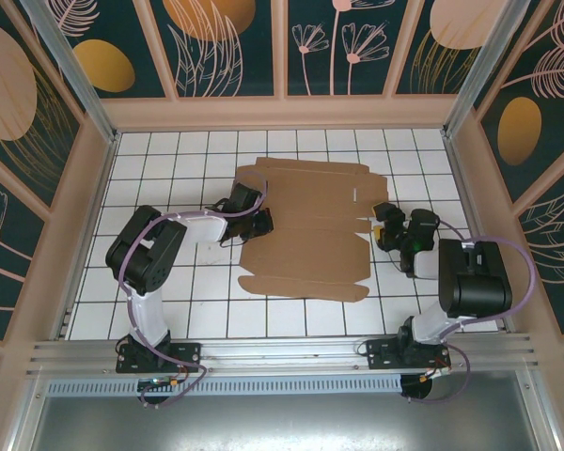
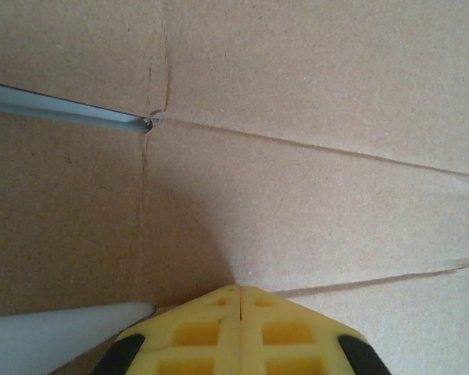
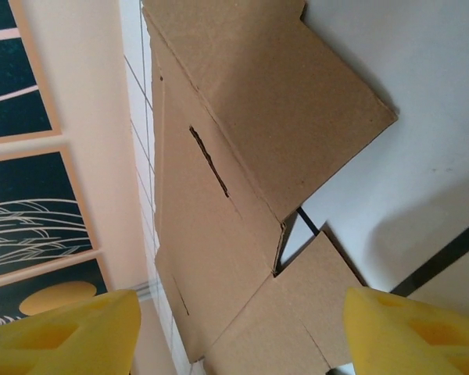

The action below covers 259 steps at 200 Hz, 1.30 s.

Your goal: Fold the paper box

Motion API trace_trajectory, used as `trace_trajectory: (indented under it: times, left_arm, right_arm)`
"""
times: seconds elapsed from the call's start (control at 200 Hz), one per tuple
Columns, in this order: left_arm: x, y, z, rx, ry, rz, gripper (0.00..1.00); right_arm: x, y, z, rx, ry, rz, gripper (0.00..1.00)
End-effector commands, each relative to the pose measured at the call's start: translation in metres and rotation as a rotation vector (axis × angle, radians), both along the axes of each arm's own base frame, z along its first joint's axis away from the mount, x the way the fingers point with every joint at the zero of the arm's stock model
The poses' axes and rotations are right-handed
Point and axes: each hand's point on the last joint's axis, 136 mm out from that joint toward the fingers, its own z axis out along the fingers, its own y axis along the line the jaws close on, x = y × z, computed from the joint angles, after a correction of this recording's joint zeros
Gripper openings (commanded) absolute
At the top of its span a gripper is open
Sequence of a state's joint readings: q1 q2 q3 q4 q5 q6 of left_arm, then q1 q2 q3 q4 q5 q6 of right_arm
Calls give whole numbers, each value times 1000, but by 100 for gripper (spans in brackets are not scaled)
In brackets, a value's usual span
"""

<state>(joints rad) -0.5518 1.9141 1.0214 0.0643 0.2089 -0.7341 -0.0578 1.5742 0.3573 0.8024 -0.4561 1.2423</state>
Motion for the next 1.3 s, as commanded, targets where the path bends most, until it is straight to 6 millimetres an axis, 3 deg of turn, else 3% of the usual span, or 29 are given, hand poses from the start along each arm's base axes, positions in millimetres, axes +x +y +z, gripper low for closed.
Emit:
trace_trajectory:
  times: [0.0,0.295,0.691,0.876,0.926,0.991,1.036,1.136,1.291]
  left_arm:
    - [-11,19,-29,112,68,10,0]
    - [-12,24,-35,141,74,14,0]
    - [-13,27,-40,155,82,19,0]
    - [-12,26,-39,145,80,20,0]
    - [-12,27,-40,146,83,21,0]
    - [-12,29,-39,152,81,25,0]
    - [-12,31,-37,158,75,29,0]
    - [-10,32,-34,162,67,35,0]
    - [-8,32,-33,161,64,34,0]
  right_arm:
    - [12,-4,15,21,-103,-47,66]
    - [29,-13,20,79,-213,-143,59]
    - [24,-24,24,92,-339,-228,24]
    - [25,-22,15,45,-320,-199,13]
    - [23,-22,13,53,-311,-199,15]
    - [17,-21,9,83,-283,-190,37]
    - [13,-20,2,105,-232,-179,44]
    - [3,-12,-15,78,-95,-139,48]
    - [2,-14,-24,-72,26,-100,54]
